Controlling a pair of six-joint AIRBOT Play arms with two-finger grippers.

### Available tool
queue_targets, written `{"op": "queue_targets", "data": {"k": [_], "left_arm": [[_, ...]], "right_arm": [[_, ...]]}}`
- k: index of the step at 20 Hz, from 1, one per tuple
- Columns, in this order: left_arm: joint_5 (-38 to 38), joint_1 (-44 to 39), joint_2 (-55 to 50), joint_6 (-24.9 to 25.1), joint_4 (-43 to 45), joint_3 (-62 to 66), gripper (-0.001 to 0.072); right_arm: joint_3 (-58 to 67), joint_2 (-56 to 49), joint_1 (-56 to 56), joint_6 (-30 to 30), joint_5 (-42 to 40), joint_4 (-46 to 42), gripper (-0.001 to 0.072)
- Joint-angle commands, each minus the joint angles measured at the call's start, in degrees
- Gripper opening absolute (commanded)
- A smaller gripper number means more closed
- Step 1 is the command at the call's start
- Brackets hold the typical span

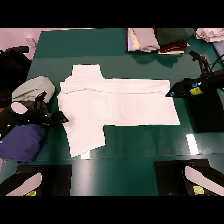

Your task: Fold the shirts.

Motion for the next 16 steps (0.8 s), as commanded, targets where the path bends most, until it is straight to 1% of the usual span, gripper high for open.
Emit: {"op": "queue_targets", "data": {"k": [1, 2, 3, 4, 6, 8, 9, 10, 11, 14, 15, 16], "left_arm": [[5.38, -2.73, -0.87, -1.33, -2.73, -1.36, 0.0467], [5.25, -2.73, -0.87, -1.33, -3.98, -0.87, 0.0421], [4.63, -2.73, -0.81, -1.22, -4.37, 0.07, 0.0198], [3.50, -2.73, -0.68, -0.52, -4.37, 1.55, 0.0034], [1.05, -2.73, 0.48, -0.15, -3.91, 4.83, 0.0027], [-0.70, -2.73, 2.34, 0.94, -3.78, 7.54, 0.0027], [-1.05, -2.73, 3.34, 1.51, -3.74, 8.55, 0.0027], [-1.29, -2.73, 4.20, 2.01, -3.72, 9.46, 0.0027], [-1.49, -2.73, 4.79, 2.38, -3.72, 10.08, 0.0027], [-1.90, -2.73, 4.94, 2.36, -3.80, 10.16, 0.0027], [-1.92, -2.73, 4.96, 2.36, -3.85, 10.16, 0.0027], [-1.97, -2.73, 4.94, 2.36, -3.87, 10.16, 0.0027]], "right_arm": [[-0.55, 0.68, 0.22, -0.04, 0.13, 0.00, 0.0410], [-0.55, 0.68, -0.33, -0.07, 0.44, -0.02, 0.0410], [-0.57, 0.68, -1.01, -0.11, 1.03, -0.09, 0.0410], [-0.57, 0.68, -2.25, -0.39, 1.60, -0.57, 0.0410], [-2.16, 0.96, -6.38, -0.76, 1.99, -0.52, 0.0410], [-8.00, 2.40, -12.61, -0.76, 0.85, -1.01, 0.0410], [-11.76, 3.08, -16.28, -0.74, -0.44, -2.60, 0.0412], [-15.08, 3.45, -19.91, -0.74, -1.73, -3.98, 0.0450], [-18.47, 3.37, -24.17, -0.72, -2.84, -4.04, 0.0537], [-25.55, -0.28, -32.89, -0.74, -3.74, -2.67, 0.0520], [-27.10, -2.01, -33.73, -1.01, -4.26, -2.58, 0.0455], [-28.20, -3.48, -33.70, -2.16, -5.05, -1.60, 0.0407]]}}
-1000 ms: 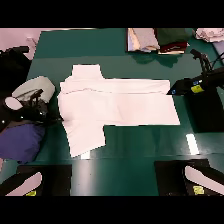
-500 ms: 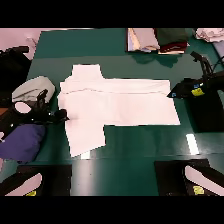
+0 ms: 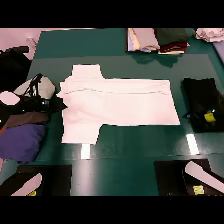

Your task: Fold the shirts.

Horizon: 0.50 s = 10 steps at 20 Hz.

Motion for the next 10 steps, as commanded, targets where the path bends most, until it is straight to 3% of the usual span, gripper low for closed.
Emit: {"op": "queue_targets", "data": {"k": [1, 6, 10], "left_arm": [[-0.74, -0.02, 0.39, 0.35, -0.07, 0.55, 0.0027], [-1.95, -0.02, 0.39, 0.35, -0.07, 0.55, 0.0027], [-2.05, -0.02, 0.39, 0.33, -0.09, 0.57, 0.0027]], "right_arm": [[-5.84, -4.24, -3.93, -1.79, -3.06, 2.86, 0.0407], [-4.26, -8.81, 4.07, -2.08, -9.73, 5.77, 0.0404], [0.39, -9.35, 12.00, -2.08, -13.14, 5.66, 0.0130]]}}
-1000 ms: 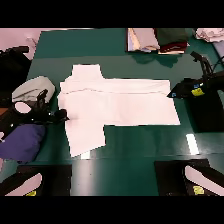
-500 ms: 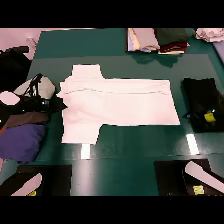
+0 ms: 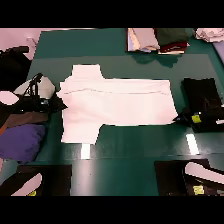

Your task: Fold the shirts.

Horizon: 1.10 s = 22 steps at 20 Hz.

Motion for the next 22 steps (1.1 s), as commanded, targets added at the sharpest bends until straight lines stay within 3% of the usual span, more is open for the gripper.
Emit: {"op": "queue_targets", "data": {"k": [1, 2, 6, 13, 17, 19, 22], "left_arm": [[-0.66, -0.02, 0.09, 0.00, 0.07, 0.37, 0.0026], [-1.25, -0.02, 0.26, -0.07, 0.31, 1.18, 0.0025], [-2.03, -0.02, 7.19, -2.75, 4.20, 11.96, 0.0025], [-1.90, -0.02, 19.26, -3.23, 7.28, 51.28, 0.0026], [-1.66, -0.02, 19.23, -5.68, 9.31, 68.72, 0.0026], [-1.18, -0.02, 19.21, -8.63, 11.32, 71.60, 0.0025], [-2.78, -0.02, 17.51, -9.07, 12.98, 71.45, 0.0025]], "right_arm": [[3.61, -0.02, 6.21, -0.13, -3.26, 0.24, 0.0064], [4.92, 1.22, 7.54, -0.15, -3.26, 0.24, 0.0016], [15.30, 11.52, 10.73, -0.15, -3.28, 0.28, 0.0016], [47.54, 28.35, 10.82, -0.13, -4.83, -3.15, 0.0015], [61.31, 31.93, 10.82, 0.20, -4.11, -9.70, 0.0015], [65.72, 31.41, 10.84, 0.98, -3.06, -11.13, 0.0015], [72.76, 26.62, 10.84, 2.78, 3.28, -11.10, 0.0015]]}}
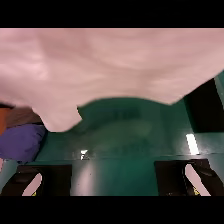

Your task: Fold the shirts.

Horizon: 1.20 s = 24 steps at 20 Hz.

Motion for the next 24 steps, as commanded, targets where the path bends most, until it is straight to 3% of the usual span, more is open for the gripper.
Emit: {"op": "queue_targets", "data": {"k": [1, 6, 11, 14, 20, 22, 24], "left_arm": [[-3.02, 0.00, -2.36, -1.55, 2.38, 2.27, 0.0025], [-16.52, 0.00, -13.92, -1.49, 2.12, -9.57, 0.0026], [-10.58, 0.00, -28.89, -0.74, 2.10, -27.89, 0.0027], [-4.68, 0.00, -40.11, 0.68, 1.53, -32.46, 0.0027], [6.03, 0.00, -51.08, 4.98, -9.57, -32.02, 0.0027], [4.50, 0.57, -50.99, 4.98, -9.22, -32.02, 0.0026], [-1.64, 1.38, -50.99, 4.98, -5.77, -32.02, 0.0027]], "right_arm": [[8.90, -4.90, 0.02, 1.64, 7.50, -1.57, 0.0015], [3.87, -15.80, 0.02, 1.66, 14.40, -0.87, 0.0015], [-14.69, -27.82, 0.09, 1.60, 14.08, -1.31, 0.0014], [-22.62, -35.34, 0.15, 1.40, 9.97, -1.31, 0.0014], [-19.12, -47.30, 4.26, 1.42, 5.22, -1.27, 0.0015], [-16.09, -48.50, 5.73, 1.42, 5.86, -1.31, 0.0014], [-15.76, -47.98, 6.32, 1.40, 6.25, -1.53, 0.0015]]}}
